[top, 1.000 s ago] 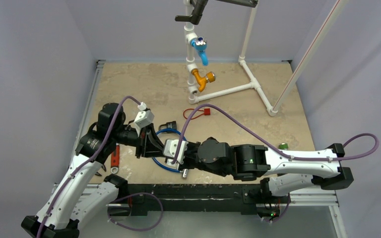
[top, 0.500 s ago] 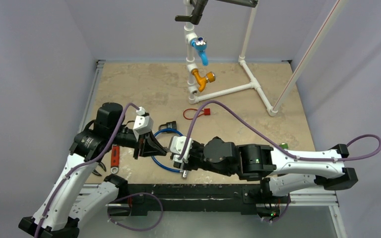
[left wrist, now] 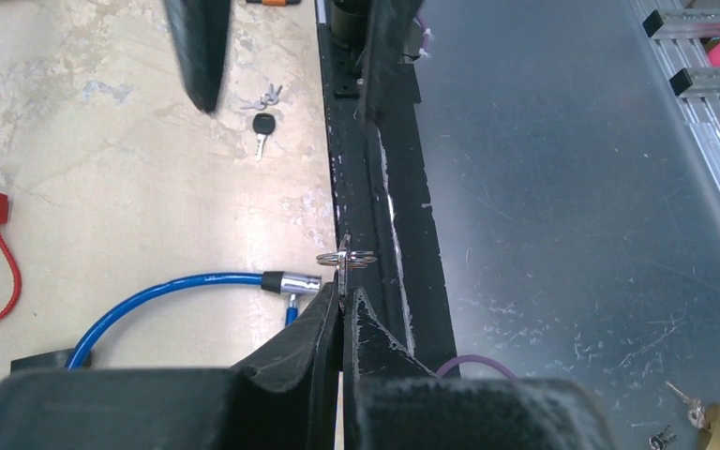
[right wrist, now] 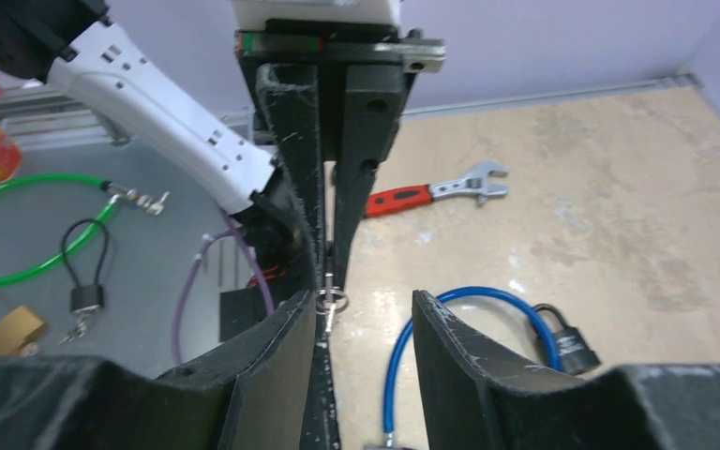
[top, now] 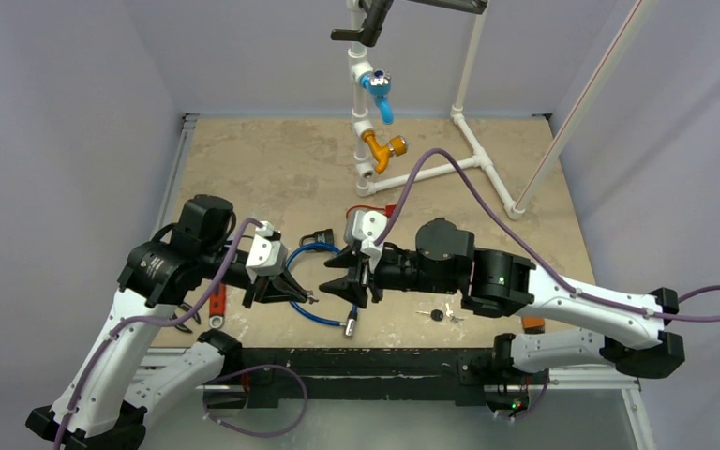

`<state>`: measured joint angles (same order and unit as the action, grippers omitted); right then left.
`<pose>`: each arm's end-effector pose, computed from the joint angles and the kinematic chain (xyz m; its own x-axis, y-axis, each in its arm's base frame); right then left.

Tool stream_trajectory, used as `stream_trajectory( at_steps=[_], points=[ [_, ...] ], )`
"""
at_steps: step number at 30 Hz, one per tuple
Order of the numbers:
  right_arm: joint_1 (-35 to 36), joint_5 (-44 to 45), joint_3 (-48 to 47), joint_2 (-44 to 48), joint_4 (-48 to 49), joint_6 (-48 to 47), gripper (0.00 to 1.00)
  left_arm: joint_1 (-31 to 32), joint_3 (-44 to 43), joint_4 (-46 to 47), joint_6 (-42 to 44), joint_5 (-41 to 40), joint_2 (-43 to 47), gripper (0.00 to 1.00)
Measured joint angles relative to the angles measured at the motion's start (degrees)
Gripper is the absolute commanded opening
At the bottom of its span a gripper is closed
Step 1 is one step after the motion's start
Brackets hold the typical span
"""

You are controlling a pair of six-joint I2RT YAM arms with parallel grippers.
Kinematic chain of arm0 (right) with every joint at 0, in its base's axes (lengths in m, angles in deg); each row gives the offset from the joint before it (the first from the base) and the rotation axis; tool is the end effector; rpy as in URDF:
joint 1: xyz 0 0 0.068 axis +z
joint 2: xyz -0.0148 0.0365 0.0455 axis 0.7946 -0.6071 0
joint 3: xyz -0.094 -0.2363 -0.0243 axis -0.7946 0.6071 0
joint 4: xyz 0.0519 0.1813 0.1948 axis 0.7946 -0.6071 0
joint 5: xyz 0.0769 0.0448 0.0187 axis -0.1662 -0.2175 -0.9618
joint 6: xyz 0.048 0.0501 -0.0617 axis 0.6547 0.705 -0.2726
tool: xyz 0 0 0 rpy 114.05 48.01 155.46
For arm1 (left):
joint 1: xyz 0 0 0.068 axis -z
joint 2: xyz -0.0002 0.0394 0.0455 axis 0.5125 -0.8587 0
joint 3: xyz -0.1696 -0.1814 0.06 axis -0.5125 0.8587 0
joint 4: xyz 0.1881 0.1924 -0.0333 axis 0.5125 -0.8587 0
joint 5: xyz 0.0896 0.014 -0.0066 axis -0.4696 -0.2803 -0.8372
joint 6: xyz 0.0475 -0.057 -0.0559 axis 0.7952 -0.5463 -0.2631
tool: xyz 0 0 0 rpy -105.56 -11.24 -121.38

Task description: Unlock with the key

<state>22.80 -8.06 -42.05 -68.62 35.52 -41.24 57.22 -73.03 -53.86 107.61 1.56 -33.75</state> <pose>0.0737 0.2997 0.4093 -0.0250 -0.1180 -0.9927 -0.9789 0.2045 0.0004 0.1039 -0.1346 0.3518 -0.1062 0.3508 -0.9304 0.9871 -0.0756 -0.1412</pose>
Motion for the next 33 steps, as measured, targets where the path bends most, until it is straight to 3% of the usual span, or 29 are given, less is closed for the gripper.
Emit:
stream_trajectory(
  at_steps=[11,19,26,33],
  points=[
    [-1.2,-9.9,0.0,-6.1,0.1,4.4,0.32,0.2,-0.3,-0.3,0.9,-2.2,-0.5,0.0],
    [-1.5,-9.4,-0.4,-7.0,0.3,4.9,0.08,0.4,-0.3,-0.1,0.3,-2.8,-0.4,0.0],
    [-1.6,-8.7,-1.3,-8.4,0.1,5.3,0.09,0.4,-0.2,-0.6,-0.4,-4.5,0.2,0.0],
    [-1.6,-8.9,-1.8,-9.1,0.1,5.9,0.19,0.4,-0.2,-0.7,-0.7,-5.7,0.5,0.0]
  ],
)
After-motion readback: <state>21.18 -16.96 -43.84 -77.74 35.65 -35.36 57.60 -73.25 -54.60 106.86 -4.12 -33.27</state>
